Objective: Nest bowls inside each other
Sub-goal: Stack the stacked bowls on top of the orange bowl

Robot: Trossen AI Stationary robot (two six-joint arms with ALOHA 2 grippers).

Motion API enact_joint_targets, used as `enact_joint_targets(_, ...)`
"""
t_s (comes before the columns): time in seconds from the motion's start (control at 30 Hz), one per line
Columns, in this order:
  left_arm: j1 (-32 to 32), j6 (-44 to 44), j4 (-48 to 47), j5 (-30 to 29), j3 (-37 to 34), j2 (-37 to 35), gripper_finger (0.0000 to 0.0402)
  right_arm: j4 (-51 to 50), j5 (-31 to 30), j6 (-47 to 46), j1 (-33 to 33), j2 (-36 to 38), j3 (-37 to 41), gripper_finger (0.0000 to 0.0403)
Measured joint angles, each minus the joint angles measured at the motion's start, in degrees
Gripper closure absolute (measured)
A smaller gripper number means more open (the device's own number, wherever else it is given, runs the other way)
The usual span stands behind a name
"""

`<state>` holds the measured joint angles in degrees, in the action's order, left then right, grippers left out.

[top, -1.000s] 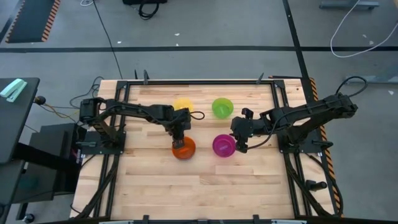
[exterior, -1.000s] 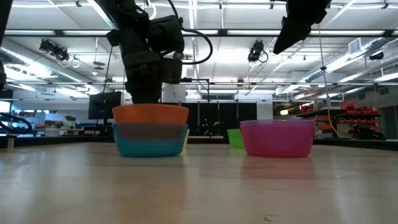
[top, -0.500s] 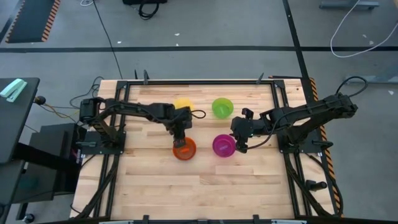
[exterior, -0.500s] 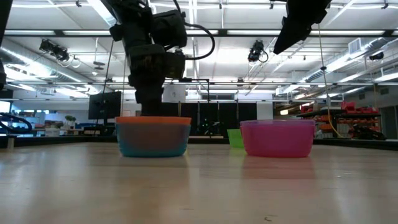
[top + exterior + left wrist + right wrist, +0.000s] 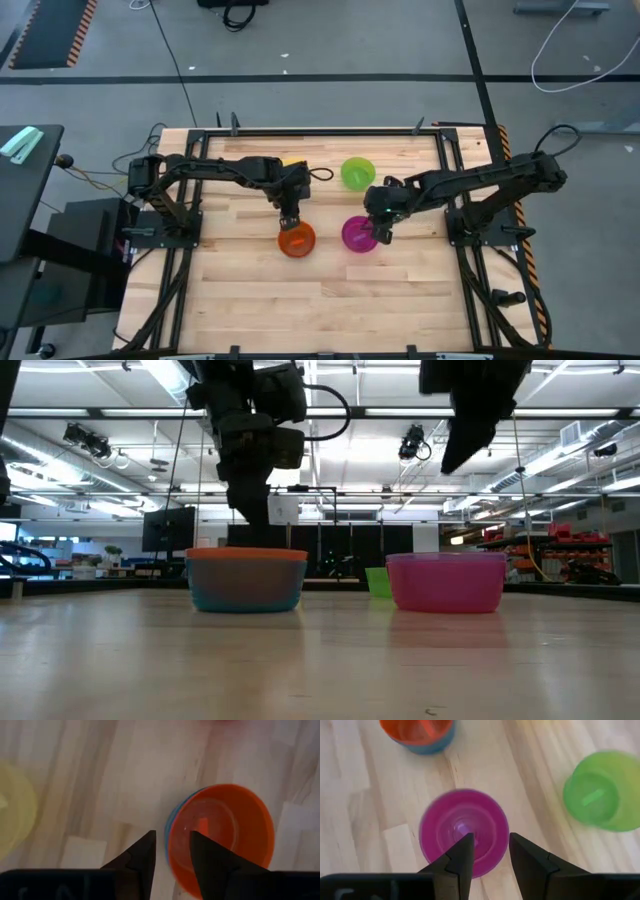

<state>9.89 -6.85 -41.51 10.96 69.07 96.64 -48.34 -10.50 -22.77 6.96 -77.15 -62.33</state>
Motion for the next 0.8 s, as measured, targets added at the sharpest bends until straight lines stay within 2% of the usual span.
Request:
enact_joint_targets(0.3, -0.2, -0.2, -2.5, -0.1, 0.0, 0.0, 0.0264, -2.5, 1.6, 0.5, -5.8, -8.3, 0.0, 0.027)
enact_joint_targets(0.5, -1.8, -0.1, -2.5, 0.0, -0.1, 0.0, 0.0268, -2.5, 5.1, 3.1, -9.7, -12.7, 0.0, 0.027)
enact_joint_targets(0.8, -2.1, -0.1, -2.5, 0.0, -0.1, 0.0, 0.0257, -2.5, 7.2, 3.5, -8.5, -16.3, 0.0, 0.027)
